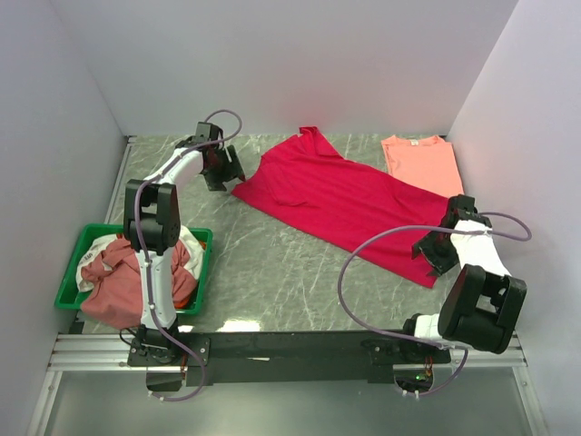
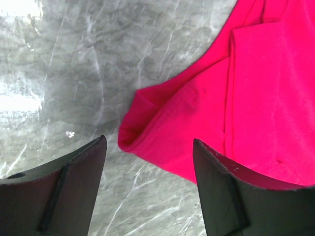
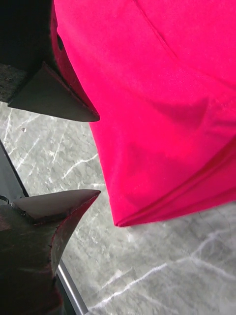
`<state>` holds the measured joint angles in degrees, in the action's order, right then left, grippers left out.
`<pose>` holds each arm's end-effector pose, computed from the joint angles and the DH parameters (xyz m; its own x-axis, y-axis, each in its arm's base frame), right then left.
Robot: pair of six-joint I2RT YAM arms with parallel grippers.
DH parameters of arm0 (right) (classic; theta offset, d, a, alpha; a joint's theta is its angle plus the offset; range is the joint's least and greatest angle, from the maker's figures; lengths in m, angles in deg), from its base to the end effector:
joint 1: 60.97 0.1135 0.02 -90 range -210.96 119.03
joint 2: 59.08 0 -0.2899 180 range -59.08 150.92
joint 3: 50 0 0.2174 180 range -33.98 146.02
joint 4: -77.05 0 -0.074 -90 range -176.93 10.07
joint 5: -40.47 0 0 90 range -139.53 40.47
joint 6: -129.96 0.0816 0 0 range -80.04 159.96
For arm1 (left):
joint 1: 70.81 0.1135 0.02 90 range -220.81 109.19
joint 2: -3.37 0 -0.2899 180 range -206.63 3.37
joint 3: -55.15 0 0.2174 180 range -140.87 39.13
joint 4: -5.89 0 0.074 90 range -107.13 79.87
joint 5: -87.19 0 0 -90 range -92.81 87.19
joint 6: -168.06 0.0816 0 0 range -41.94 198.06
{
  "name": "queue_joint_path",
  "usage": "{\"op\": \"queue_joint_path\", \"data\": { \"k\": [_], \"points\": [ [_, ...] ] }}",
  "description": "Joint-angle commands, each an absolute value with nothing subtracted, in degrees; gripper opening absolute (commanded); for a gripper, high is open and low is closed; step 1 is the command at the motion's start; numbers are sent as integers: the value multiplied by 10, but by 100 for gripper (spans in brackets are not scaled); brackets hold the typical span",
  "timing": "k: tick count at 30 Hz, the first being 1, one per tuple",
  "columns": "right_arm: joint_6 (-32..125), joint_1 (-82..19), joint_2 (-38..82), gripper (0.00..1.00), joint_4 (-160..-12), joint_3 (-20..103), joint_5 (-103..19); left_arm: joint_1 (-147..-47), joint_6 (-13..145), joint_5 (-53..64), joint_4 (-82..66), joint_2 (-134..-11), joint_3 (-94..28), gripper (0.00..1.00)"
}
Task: Fold and stack the t-shirts
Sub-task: Fold the tshirt
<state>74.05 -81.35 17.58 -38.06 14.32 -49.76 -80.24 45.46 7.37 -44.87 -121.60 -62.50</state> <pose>0.1873 -0.0699 0.1974 -0.5615 0.8065 -0.1852 0.8015 0.5857 0.1206 0.4745 -0.0934 0.1924 -0.8420 -0.3977 -0.3646 -0.2376 0.8800 -0.4112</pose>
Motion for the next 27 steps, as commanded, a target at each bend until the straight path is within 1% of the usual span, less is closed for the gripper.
{"op": "queue_joint_path", "data": {
  "k": [1,8,15,24,27],
  "points": [
    [750,-811,179,64,-378,134,-536,-801,471,58,-458,-1210,-625,75],
    [768,-812,188,63,-383,101,-531,-802,463,76,-448,-1217,-610,70],
    [777,-811,201,59,-403,76,-529,-807,457,95,-442,-1224,-603,65],
    [781,-811,220,54,-423,64,-528,-814,456,80,-448,-1242,-605,64],
    [779,-811,223,53,-425,64,-530,-818,455,77,-448,-1251,-611,60]
  ]
}}
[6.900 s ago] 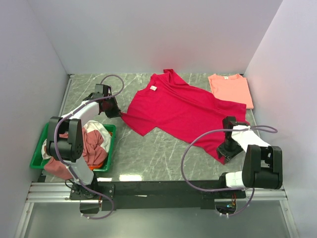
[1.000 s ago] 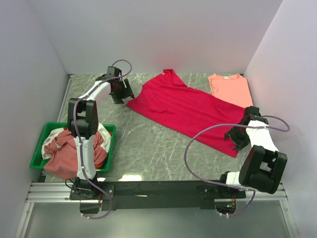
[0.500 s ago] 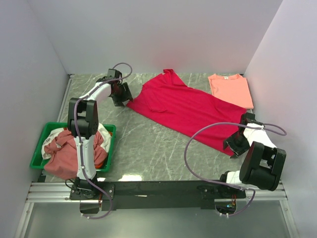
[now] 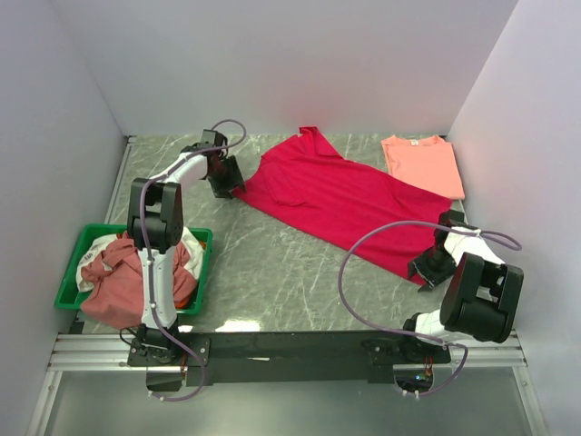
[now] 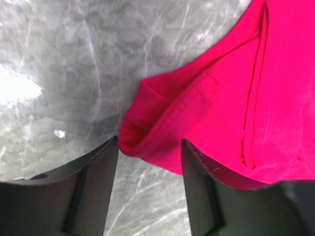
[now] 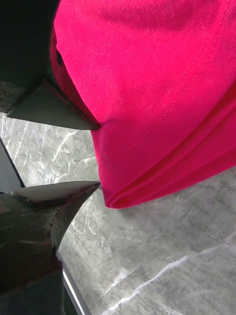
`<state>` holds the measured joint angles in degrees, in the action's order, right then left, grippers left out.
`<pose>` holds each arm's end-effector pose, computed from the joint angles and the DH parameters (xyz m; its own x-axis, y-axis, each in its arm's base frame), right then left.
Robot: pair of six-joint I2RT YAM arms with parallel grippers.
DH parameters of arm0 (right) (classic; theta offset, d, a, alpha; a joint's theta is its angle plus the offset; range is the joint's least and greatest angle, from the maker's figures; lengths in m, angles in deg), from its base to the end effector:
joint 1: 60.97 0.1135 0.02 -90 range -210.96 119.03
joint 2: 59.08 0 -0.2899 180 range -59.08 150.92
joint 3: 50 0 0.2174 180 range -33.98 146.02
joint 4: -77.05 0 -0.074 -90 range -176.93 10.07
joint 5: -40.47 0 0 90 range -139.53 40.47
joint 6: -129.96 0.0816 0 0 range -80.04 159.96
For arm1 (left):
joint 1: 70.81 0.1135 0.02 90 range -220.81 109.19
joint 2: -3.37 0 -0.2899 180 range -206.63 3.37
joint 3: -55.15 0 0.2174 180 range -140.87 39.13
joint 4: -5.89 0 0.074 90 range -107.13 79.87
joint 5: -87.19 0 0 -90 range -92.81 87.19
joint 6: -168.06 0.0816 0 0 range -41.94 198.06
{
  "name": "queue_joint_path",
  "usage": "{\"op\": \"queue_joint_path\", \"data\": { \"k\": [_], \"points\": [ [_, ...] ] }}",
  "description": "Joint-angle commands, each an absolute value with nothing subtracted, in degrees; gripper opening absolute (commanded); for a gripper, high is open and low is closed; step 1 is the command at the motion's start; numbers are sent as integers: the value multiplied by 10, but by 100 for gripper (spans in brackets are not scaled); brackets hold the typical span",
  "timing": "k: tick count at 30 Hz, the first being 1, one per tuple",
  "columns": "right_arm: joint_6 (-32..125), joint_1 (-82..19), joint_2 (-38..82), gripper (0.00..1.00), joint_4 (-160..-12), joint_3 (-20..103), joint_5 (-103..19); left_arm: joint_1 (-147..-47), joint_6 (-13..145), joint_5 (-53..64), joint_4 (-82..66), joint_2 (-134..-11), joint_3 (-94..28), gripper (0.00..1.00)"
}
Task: Fold and stack the t-shirts
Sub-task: Fold the tshirt
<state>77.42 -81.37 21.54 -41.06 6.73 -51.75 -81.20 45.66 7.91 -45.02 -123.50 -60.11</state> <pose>0.1704 -0.0667 0.1564 -0.5285 0.8450 -0.0819 0.8471 0.5312 0.0141 0.4675 -0.1011 0.1649 -0.8770 -0.3745 -0.3012 -0.2467 0.8887 -0.3866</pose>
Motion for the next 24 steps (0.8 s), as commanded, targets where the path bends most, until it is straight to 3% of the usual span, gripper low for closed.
{"op": "queue_joint_path", "data": {
  "k": [1,5,10,15,18,24],
  "points": [
    [779,-811,225,52,-426,65,-530,-819,455,77,-448,-1253,-613,58],
    [778,-811,235,50,-428,69,-532,-822,453,81,-446,-1267,-619,48],
    [778,-811,249,40,-436,79,-537,-821,456,74,-443,-1277,-624,24],
    [775,-811,275,12,-445,83,-541,-821,462,65,-446,-1272,-625,1],
    [769,-811,279,0,-439,85,-550,-816,463,53,-441,-1257,-610,1],
    [768,-809,233,0,-404,76,-547,-796,460,47,-427,-1214,-568,1]
  ]
}}
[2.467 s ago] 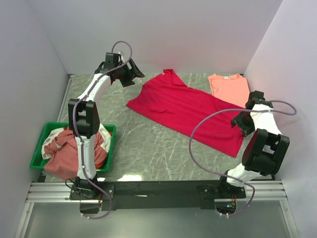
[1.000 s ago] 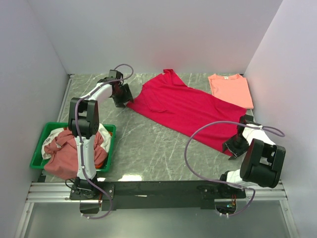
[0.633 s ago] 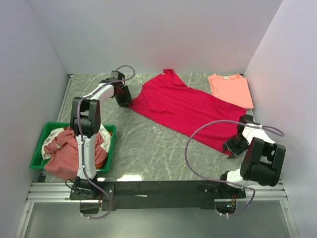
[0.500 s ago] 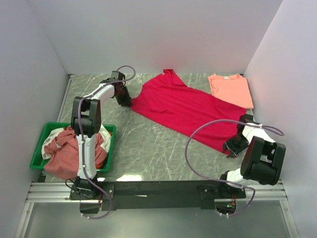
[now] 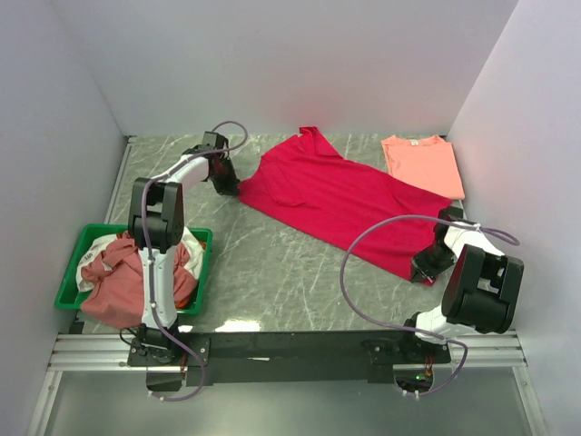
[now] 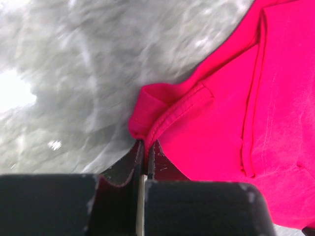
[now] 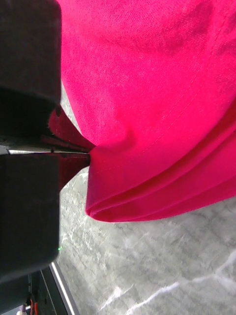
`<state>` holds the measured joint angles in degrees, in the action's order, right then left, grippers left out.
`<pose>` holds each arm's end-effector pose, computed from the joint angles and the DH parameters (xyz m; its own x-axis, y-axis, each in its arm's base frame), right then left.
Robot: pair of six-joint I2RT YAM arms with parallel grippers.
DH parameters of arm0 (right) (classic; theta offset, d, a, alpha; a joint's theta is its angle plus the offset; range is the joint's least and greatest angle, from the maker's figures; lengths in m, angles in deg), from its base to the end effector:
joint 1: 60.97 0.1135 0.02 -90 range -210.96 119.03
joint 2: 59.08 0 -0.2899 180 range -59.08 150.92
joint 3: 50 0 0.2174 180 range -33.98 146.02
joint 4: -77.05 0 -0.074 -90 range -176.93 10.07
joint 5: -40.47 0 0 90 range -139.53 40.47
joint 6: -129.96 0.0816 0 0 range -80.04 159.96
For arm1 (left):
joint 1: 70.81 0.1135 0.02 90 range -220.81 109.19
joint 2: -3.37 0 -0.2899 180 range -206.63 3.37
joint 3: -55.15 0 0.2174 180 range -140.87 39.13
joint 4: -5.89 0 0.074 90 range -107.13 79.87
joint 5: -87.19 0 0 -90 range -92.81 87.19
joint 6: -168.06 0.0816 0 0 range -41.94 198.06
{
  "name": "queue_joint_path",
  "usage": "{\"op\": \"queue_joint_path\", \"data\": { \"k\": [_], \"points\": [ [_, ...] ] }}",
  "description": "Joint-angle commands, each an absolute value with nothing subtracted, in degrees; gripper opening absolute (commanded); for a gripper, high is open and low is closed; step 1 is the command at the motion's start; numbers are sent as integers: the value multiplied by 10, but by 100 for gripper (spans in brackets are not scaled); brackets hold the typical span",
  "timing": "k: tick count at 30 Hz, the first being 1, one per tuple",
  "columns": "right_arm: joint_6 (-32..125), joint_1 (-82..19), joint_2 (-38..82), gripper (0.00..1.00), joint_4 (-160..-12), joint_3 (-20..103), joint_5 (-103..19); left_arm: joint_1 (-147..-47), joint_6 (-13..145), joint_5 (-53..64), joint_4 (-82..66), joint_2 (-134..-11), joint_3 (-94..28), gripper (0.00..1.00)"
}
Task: Fold and stack the t-shirts
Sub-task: Fold the tshirt
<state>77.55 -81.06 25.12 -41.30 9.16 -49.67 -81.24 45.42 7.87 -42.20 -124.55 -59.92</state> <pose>0.1846 -0.0677 0.1546 -0.5333 0.8446 -0.0472 0.8442 0.5350 0.0333 0.4743 -0.1027 0.1591 -0.8676 -0.3792 -0.3216 -0.2393 0.8854 -0.3984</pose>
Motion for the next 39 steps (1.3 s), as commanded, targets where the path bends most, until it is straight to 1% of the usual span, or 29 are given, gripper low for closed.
{"op": "queue_joint_path", "data": {
  "k": [1,10,24,37,38,39],
  "points": [
    [769,-808,225,0,-398,77,-544,-792,460,47,-426,-1207,-561,1],
    [784,-772,169,0,-343,80,-529,-779,471,41,-420,-1152,-512,1],
    [842,-670,81,0,-270,58,-527,-768,491,5,-412,-1056,-412,1],
    [907,-590,10,0,-240,21,-523,-756,505,-26,-418,-1014,-377,1],
    [909,-584,4,0,-240,21,-522,-756,506,-26,-418,-1008,-376,2],
    [913,-582,1,0,-242,23,-515,-756,507,-26,-420,-1005,-377,6]
  ]
}}
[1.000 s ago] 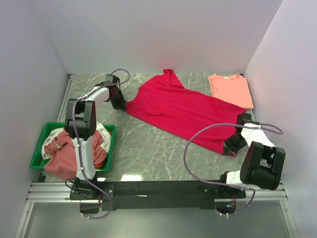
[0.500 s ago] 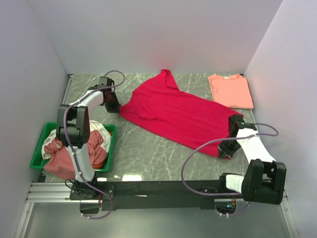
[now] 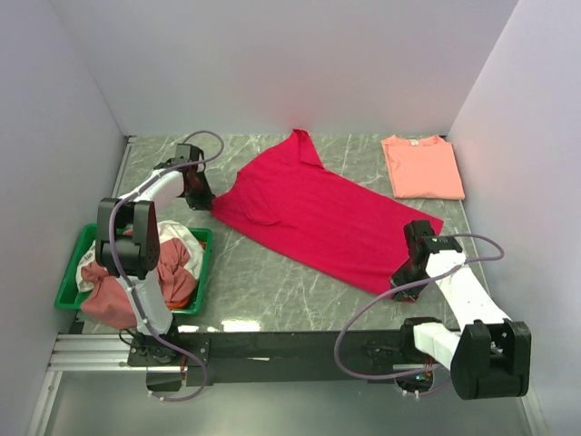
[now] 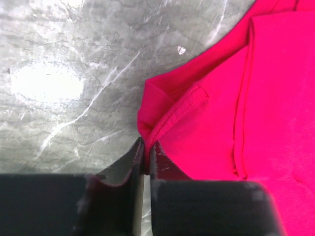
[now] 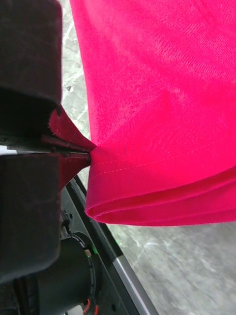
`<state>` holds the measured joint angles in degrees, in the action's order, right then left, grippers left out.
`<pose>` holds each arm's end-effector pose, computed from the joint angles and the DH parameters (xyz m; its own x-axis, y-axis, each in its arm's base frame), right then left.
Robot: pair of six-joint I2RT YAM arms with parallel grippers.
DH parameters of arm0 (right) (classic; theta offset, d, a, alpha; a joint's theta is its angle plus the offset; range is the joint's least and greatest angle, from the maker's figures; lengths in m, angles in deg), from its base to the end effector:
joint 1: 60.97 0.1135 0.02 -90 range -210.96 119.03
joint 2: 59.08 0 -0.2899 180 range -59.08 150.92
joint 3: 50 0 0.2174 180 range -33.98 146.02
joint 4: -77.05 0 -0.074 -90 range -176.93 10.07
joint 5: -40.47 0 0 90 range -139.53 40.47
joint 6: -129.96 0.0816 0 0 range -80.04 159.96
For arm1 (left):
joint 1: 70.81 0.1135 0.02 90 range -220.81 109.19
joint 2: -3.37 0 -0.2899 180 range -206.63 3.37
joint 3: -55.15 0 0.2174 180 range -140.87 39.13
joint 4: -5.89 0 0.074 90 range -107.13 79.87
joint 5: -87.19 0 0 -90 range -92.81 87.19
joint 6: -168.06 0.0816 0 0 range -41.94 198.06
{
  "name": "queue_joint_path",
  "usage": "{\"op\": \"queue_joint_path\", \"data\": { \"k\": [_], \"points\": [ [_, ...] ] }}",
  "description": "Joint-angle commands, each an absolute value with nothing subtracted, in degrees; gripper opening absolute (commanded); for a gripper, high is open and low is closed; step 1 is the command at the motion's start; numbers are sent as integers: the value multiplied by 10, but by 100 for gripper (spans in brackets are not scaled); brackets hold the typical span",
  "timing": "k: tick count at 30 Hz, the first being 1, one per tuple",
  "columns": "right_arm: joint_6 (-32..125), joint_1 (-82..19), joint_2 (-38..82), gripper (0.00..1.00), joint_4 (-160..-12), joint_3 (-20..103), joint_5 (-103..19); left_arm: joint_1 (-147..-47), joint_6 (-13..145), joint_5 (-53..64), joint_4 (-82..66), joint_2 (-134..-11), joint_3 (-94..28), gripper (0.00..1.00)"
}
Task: Fold and stack the t-shirts
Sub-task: Fold the tshirt
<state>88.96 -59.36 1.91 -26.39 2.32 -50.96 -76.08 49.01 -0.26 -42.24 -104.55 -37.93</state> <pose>0.1073 0.0010 0.1792 -0.6732 0.7359 -0.0733 0.7347 0.6768 0.0464 0.3880 -0.0394 0.1951 -0.8297 -0.4106 -0.3780 -0.3329 0.9077 -0.2553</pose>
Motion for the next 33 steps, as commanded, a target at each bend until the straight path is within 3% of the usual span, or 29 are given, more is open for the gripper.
{"op": "queue_joint_path", "data": {
  "k": [1,2,3,4,5,6,10,20,33],
  "points": [
    [914,-579,-2,2,-242,26,-514,-756,507,-26,-421,-1003,-378,13],
    [911,-573,-5,11,-242,35,-513,-756,507,-26,-422,-998,-380,36],
    [909,-571,-5,22,-241,42,-514,-756,507,-26,-427,-995,-386,48],
    [908,-567,-4,40,-240,50,-515,-756,507,-26,-430,-992,-388,59],
    [902,-565,-2,46,-239,67,-519,-756,509,-43,-431,-983,-391,71],
    [901,-562,1,50,-239,75,-524,-756,509,-46,-433,-979,-394,74],
    [894,-560,13,56,-258,111,-523,-763,512,-41,-432,-960,-402,75],
    [893,-546,96,56,-331,154,-499,-861,490,79,-410,-960,-337,60],
    [907,-529,111,56,-362,139,-483,-867,457,150,-379,-1037,-355,59]
  ]
}}
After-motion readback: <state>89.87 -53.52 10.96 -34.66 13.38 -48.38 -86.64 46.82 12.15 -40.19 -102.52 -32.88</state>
